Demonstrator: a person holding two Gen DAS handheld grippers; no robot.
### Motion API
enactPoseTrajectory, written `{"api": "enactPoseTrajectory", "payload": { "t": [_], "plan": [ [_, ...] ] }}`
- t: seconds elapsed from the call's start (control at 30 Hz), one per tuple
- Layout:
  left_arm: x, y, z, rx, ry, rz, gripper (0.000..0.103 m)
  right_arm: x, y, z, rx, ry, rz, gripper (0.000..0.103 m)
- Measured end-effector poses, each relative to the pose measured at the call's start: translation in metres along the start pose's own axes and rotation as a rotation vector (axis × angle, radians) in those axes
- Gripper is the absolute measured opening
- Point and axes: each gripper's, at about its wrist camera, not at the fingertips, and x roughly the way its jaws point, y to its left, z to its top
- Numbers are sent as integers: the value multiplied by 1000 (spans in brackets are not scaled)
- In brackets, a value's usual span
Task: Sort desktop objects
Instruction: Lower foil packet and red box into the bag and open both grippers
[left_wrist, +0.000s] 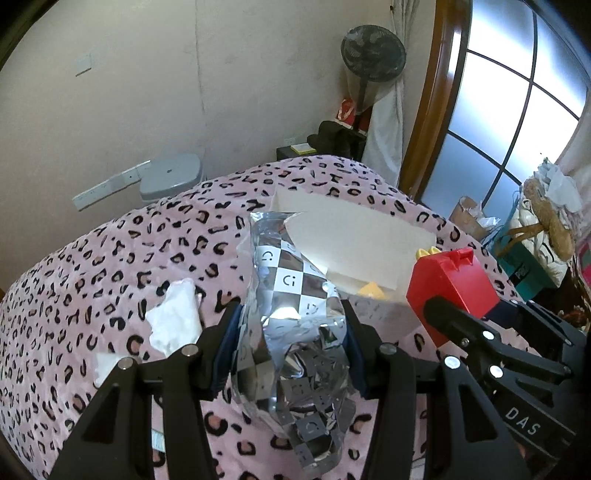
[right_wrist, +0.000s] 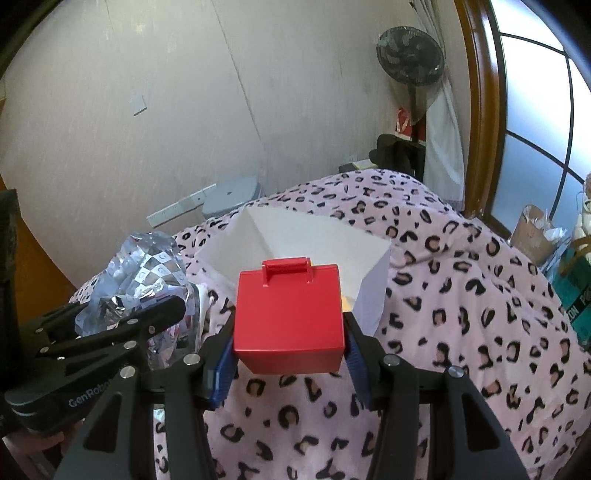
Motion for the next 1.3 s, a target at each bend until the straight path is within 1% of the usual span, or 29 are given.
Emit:
{"api": "enactPoseTrajectory", "payload": {
  "t": [0.47,0.57,0.77,1.0,1.3],
  "plan": [
    [29,-2,73,10,-12,-71,52,21,-9,46,-22,-45,-28,53],
    [36,-4,88,11,-17,-70,52,26,-12,54,-17,-49,-27,53],
    [52,-5,107,8,-14,-63,52,38,-16,67,-19,-50,-35,53],
    [73,-6,113,4,9,-57,52,54,-16,68,-20,-25,-37,53],
    [97,-7,101,-1,48,-66,52,75,-13,54,-31,27,-29,53]
  ]
}}
